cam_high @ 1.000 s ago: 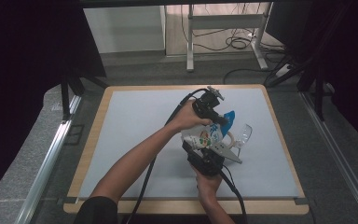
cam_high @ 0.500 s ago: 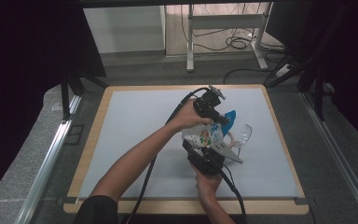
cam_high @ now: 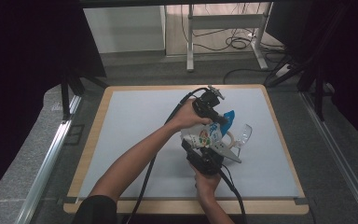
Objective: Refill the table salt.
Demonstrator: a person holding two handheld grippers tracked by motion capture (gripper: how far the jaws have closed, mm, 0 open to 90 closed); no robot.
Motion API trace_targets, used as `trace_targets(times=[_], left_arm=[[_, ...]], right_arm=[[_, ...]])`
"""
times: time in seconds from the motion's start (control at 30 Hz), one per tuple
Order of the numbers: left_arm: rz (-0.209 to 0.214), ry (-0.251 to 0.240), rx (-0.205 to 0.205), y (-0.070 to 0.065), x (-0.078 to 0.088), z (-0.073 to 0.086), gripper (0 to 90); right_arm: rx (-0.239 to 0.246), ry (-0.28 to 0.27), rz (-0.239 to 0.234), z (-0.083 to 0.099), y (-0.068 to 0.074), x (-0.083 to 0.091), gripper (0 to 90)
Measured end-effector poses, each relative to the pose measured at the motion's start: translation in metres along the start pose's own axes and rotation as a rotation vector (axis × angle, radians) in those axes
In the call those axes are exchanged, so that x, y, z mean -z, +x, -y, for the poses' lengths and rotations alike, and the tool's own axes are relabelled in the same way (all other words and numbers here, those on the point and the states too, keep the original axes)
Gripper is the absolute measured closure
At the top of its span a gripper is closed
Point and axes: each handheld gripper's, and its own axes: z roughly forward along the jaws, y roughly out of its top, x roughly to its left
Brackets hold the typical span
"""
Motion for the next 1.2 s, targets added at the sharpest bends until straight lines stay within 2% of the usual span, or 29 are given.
trace_targets(times=[1.2], left_arm=[[-0.011, 0.007, -0.002, -0.0034, 0.0008, -0.0018, 89.5]], right_arm=[[-0.014, -0.009, -0.016, -0.0009, 0.0002, 0.0012, 57.8]])
